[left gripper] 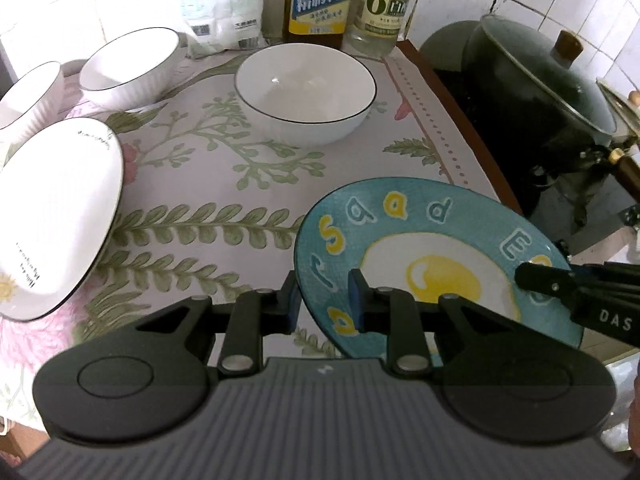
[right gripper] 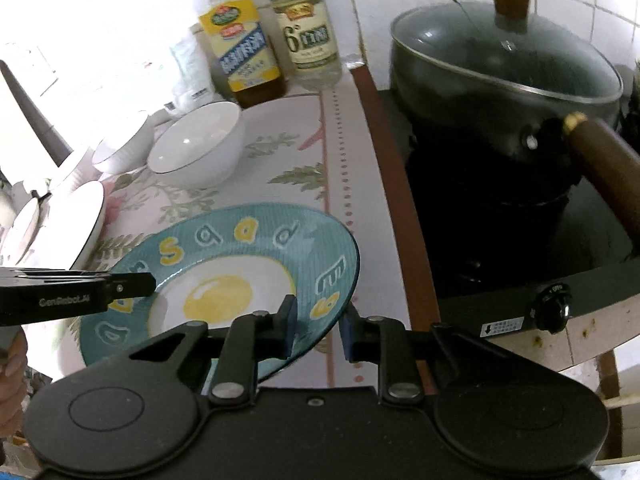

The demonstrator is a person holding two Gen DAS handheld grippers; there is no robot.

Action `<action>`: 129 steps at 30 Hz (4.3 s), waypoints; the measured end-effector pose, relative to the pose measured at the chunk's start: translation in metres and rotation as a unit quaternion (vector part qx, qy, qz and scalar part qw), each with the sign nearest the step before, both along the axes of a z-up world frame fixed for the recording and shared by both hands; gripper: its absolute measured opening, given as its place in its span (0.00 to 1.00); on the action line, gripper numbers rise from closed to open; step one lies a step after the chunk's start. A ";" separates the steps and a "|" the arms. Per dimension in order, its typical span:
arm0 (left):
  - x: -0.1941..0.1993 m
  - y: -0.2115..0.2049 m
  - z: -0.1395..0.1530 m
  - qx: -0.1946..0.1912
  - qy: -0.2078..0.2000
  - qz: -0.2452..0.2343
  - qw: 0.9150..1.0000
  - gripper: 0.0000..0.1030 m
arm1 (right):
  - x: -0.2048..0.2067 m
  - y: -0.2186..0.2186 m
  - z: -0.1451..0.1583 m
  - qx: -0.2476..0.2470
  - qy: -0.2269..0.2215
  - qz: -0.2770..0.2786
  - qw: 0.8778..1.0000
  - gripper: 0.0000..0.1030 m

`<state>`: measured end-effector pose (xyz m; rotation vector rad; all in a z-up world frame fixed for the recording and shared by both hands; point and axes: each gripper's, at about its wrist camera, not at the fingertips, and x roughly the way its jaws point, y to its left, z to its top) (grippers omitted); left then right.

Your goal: Organize plates and bowls

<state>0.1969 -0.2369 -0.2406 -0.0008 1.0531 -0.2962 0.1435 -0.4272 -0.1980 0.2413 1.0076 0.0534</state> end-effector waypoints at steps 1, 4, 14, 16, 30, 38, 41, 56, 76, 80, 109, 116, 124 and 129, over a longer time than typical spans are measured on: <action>-0.003 0.004 0.003 -0.002 -0.003 0.002 1.000 0.22 | -0.001 0.002 0.003 0.000 -0.001 0.002 1.000 0.26; -0.014 0.013 0.011 -0.004 -0.013 0.009 1.000 0.22 | -0.004 0.009 0.012 0.002 -0.004 0.009 1.000 0.25; -0.045 0.063 0.058 -0.006 -0.033 0.034 0.999 0.22 | -0.013 0.050 0.057 0.011 -0.010 0.051 0.999 0.25; -0.050 0.075 0.068 -0.006 -0.036 0.046 0.998 0.22 | -0.014 0.061 0.066 0.012 -0.017 0.065 0.998 0.25; -0.071 0.154 0.112 -0.010 -0.081 0.150 0.985 0.22 | -0.006 0.137 0.107 0.026 -0.059 0.159 0.985 0.25; -0.062 0.182 0.116 -0.014 -0.092 0.181 0.979 0.22 | 0.019 0.166 0.116 0.017 -0.072 0.197 0.978 0.25; -0.052 0.191 0.114 -0.015 -0.095 0.187 0.978 0.22 | 0.033 0.176 0.114 0.021 -0.072 0.201 0.977 0.25; 0.002 0.251 0.067 -0.015 -0.061 0.224 0.973 0.22 | 0.099 0.237 0.066 0.037 -0.031 0.232 0.972 0.26; 0.039 0.273 0.011 -0.008 -0.002 0.226 0.974 0.22 | 0.146 0.272 0.013 0.006 0.019 0.245 0.969 0.26; 0.042 0.275 0.008 -0.014 0.015 0.235 0.972 0.22 | 0.149 0.275 0.009 -0.003 0.022 0.251 0.968 0.26; 0.052 0.272 0.000 0.006 0.091 0.242 0.966 0.27 | 0.143 0.322 0.000 -0.165 -0.029 0.319 0.933 0.44; 0.032 0.260 0.025 0.010 0.091 0.232 0.968 0.34 | 0.125 0.312 0.019 -0.129 -0.028 0.301 0.944 0.51; -0.011 0.248 0.062 0.043 0.091 0.222 0.970 0.42 | 0.084 0.300 0.060 -0.105 -0.045 0.298 0.948 0.62; -0.038 0.245 0.088 0.052 0.076 0.223 0.970 0.49 | 0.060 0.298 0.089 -0.098 -0.064 0.305 0.945 0.67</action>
